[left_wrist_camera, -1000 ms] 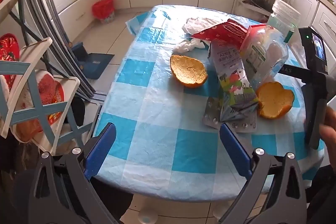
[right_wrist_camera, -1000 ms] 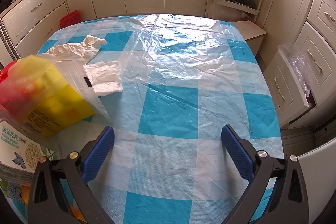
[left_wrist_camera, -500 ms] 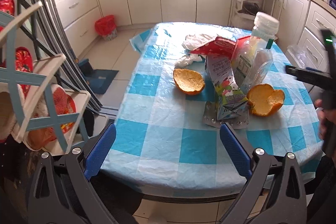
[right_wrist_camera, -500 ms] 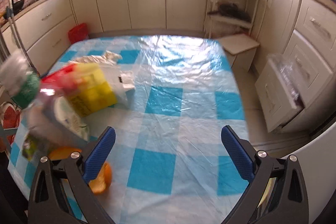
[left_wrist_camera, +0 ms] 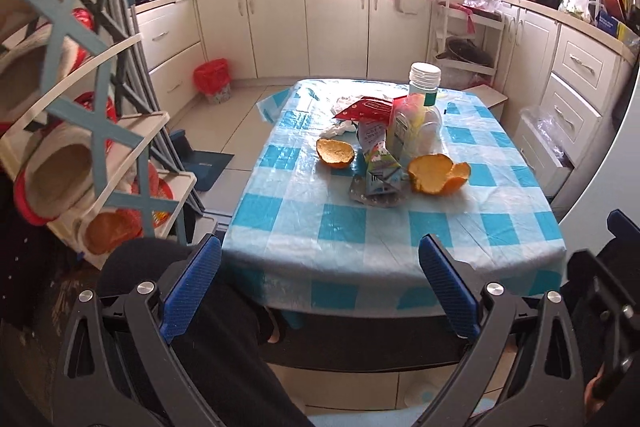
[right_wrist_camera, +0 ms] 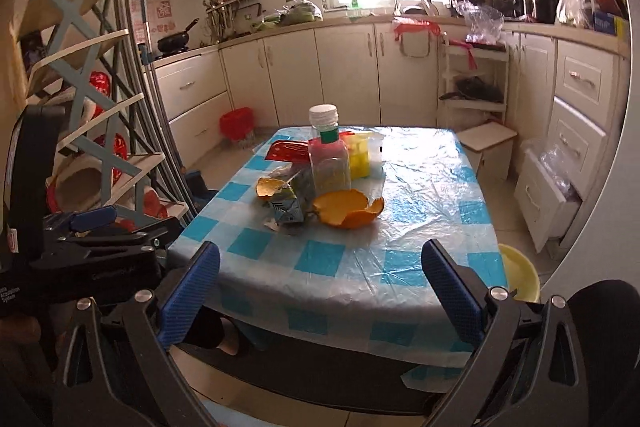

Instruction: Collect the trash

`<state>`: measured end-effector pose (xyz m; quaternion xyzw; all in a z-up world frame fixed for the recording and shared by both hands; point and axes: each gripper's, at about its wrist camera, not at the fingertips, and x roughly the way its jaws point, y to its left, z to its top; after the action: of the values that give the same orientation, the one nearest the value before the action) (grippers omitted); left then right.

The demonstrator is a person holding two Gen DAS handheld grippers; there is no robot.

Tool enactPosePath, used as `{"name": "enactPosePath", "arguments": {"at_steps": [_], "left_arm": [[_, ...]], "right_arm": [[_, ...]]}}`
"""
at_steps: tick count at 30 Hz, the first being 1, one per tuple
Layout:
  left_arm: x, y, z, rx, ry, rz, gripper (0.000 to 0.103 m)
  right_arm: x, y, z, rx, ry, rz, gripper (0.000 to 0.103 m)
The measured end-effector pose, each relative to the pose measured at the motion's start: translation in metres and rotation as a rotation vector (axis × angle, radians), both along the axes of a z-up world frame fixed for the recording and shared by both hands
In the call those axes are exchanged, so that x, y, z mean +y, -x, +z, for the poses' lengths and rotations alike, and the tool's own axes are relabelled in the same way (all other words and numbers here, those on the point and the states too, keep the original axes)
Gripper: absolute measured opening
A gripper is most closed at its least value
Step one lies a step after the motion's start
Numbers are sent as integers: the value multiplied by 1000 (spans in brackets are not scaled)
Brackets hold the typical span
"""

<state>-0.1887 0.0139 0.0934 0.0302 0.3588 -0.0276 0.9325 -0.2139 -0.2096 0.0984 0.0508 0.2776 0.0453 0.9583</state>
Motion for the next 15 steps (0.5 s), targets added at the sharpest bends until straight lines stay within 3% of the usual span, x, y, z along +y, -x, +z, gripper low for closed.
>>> {"name": "enactPosePath", "arguments": {"at_steps": [7,15], "left_arm": [[7,31,17,-66,-6,22,95],[4,30,19,-62,-1,22,95]], "right_arm": [[5,22,8,-58,-17,-5,97],[4,28,7,-66,-33,-6,97]]}}
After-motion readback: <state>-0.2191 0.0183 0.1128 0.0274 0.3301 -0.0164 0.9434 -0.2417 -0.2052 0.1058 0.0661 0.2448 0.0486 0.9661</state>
